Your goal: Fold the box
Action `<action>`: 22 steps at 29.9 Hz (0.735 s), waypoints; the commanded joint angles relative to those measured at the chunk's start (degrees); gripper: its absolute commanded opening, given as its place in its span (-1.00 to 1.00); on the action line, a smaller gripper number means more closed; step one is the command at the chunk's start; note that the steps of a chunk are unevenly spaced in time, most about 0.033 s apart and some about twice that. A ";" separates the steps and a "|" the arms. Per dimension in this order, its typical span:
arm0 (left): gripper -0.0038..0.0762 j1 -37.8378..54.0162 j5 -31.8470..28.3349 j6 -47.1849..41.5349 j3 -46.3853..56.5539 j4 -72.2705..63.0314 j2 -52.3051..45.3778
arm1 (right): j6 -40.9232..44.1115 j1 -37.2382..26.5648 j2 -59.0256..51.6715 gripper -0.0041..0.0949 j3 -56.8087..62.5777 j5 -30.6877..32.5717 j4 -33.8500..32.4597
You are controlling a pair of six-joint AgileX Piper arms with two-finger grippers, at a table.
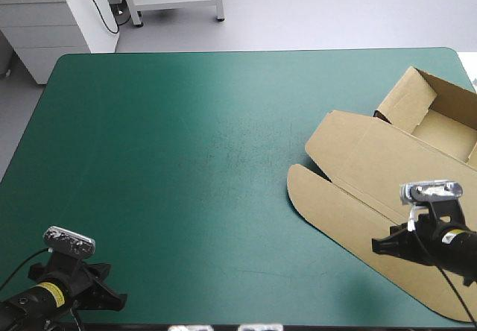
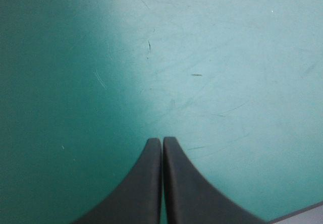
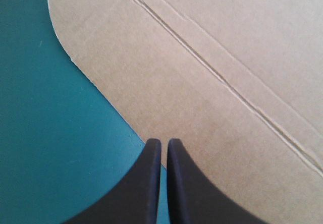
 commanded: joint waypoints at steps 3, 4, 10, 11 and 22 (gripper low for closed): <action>-0.92 -0.36 -2.84 -0.37 -1.25 0.22 0.51 | -1.06 0.05 -6.63 -0.87 8.32 -6.39 1.00; -0.92 -0.36 -2.84 -0.37 -1.25 0.22 0.51 | -1.06 0.05 -7.72 -0.87 9.68 -6.48 1.00; -0.92 -0.36 -2.84 -0.37 -1.25 0.22 0.51 | -1.06 0.05 -12.52 -0.87 12.77 -7.69 1.00; -0.92 -0.36 -2.84 -0.37 -1.25 0.22 0.51 | -1.06 0.05 -12.92 -0.87 12.77 -7.83 1.00; -0.92 -0.36 -2.74 -0.37 -1.25 0.22 0.51 | -1.06 0.05 -13.63 -0.87 12.77 -7.97 1.16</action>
